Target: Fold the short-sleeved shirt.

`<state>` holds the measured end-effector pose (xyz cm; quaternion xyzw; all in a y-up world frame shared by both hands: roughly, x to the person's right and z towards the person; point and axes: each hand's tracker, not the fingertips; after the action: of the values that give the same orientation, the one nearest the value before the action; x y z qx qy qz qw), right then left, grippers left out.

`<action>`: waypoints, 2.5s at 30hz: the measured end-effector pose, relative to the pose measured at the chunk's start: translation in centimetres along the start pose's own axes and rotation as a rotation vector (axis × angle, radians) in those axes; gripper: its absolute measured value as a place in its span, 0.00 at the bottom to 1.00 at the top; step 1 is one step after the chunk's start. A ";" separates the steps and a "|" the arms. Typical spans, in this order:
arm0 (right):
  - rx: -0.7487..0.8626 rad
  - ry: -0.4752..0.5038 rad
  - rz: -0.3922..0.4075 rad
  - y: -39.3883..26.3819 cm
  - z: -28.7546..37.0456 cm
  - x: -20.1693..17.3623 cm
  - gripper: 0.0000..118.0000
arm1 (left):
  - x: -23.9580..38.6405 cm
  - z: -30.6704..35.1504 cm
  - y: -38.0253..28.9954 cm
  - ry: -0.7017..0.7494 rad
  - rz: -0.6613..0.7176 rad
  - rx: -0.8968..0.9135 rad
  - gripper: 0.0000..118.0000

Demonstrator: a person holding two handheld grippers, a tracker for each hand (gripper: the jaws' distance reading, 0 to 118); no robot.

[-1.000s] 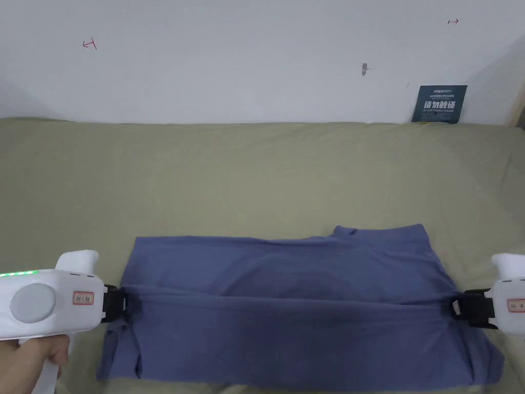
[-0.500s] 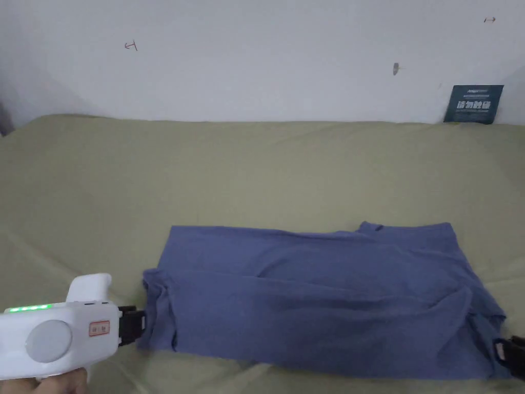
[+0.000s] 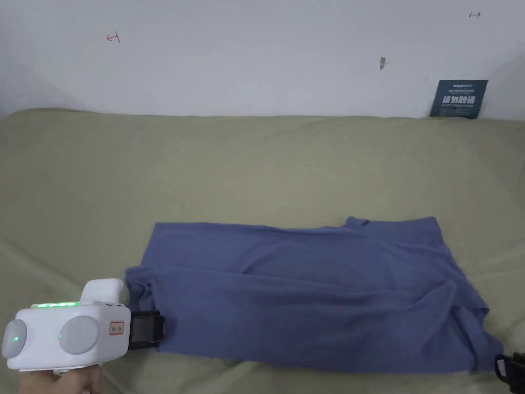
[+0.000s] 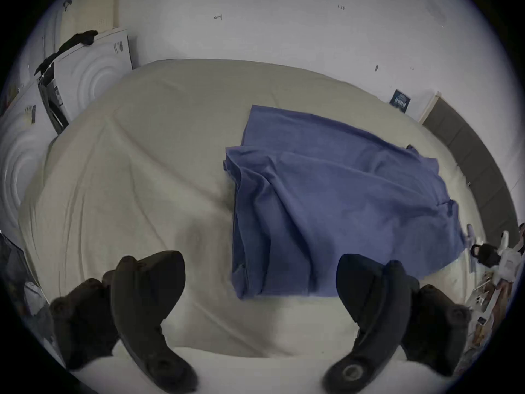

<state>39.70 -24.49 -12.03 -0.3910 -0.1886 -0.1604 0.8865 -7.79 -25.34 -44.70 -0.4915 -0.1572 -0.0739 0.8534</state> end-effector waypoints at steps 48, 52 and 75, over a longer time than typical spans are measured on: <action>-0.062 0.084 -0.025 -9.3 9.4 1.3 0.08 | -4.7 12.2 -12.3 -0.081 0.027 0.015 0.07; -0.076 0.086 -0.043 -10.0 9.0 1.0 0.58 | -5.4 11.3 -12.7 -0.106 0.051 0.006 0.32; 0.038 0.000 0.006 2.5 0.3 -1.0 0.02 | -2.9 0.0 5.0 -0.006 -0.007 0.071 1.00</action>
<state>39.81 -22.52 -13.84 -0.3747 -0.1904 -0.1540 0.8942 -9.11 -22.87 -49.76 -0.4606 -0.1638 -0.0697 0.8696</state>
